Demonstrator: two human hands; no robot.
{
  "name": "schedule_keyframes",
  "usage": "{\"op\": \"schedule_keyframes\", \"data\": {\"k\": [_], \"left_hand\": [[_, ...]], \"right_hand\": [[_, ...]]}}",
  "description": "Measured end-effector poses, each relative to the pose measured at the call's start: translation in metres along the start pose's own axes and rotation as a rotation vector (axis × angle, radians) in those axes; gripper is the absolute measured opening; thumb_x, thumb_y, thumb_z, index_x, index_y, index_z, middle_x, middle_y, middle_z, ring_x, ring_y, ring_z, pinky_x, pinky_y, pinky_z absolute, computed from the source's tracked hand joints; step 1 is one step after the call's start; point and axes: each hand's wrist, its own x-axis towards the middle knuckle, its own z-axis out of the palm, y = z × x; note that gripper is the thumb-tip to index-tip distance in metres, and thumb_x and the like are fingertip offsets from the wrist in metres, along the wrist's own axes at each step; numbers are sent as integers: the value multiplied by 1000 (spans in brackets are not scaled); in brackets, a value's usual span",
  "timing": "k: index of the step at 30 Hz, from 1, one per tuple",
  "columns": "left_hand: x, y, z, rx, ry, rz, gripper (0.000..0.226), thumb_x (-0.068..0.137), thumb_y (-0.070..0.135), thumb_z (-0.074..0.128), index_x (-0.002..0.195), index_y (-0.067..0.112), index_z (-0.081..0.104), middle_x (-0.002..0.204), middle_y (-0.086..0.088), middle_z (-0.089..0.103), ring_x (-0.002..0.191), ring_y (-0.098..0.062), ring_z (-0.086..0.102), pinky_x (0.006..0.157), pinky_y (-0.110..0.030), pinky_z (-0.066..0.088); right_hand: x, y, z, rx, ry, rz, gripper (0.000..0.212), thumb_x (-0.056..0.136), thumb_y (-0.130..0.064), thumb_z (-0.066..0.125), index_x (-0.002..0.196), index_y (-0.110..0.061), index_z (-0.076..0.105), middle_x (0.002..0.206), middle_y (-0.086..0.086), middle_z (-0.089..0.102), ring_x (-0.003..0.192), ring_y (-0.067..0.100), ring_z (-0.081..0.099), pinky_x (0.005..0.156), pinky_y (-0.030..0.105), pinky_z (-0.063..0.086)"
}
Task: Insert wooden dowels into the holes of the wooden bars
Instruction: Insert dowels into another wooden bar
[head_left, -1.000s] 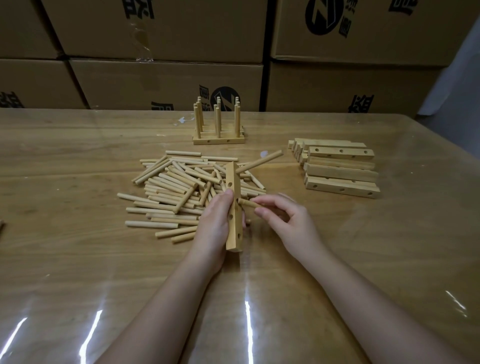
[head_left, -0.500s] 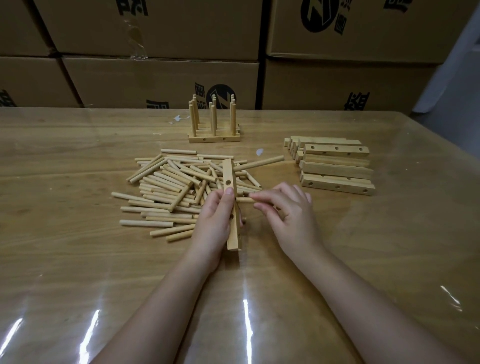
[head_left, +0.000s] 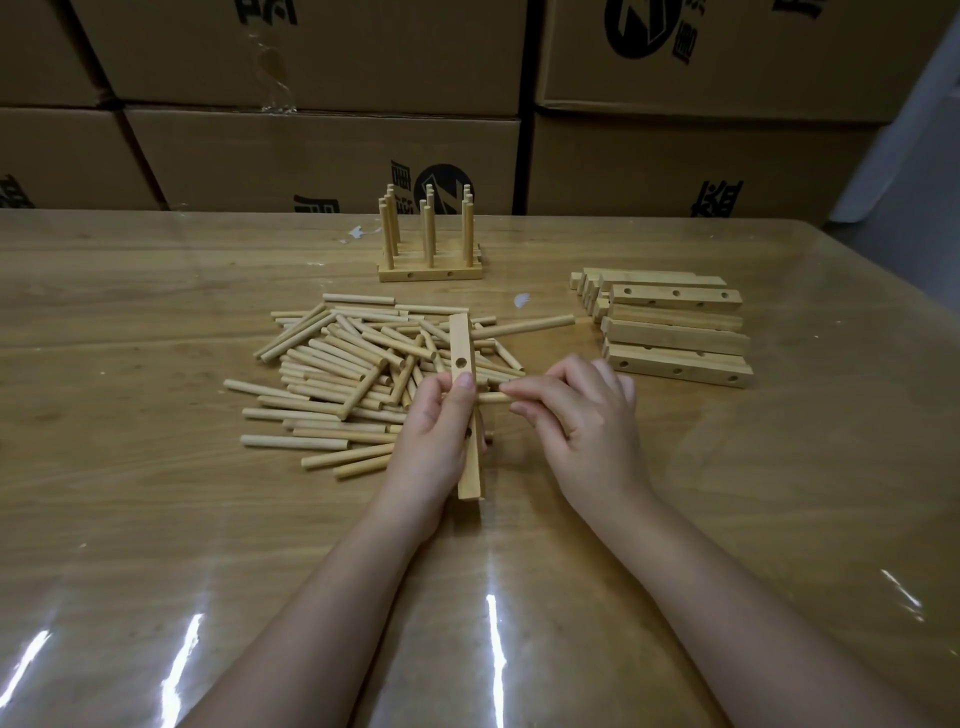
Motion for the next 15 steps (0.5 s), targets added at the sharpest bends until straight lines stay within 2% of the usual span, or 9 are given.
{"op": "schedule_keyframes", "data": {"k": [6,15], "left_hand": [[0,0,0,22,1,7,20,98,32,44,90,16,54,68,4,54,57,-3,52,48,-15,44],[0,0,-1,27,-27,20,19,97,31,44,91,17,55,64,11,56,57,0,53,50,-15,45]], "right_hand": [[0,-1,-1,-10,1,-6,15,84,-22,62,93,-22,73,78,-1,56,77,17,50,72,31,28],[0,-2,-2,4,-28,6,12,83,-17,67,93,-20,73,77,-2,57,76,18,52,71,35,32]]}}
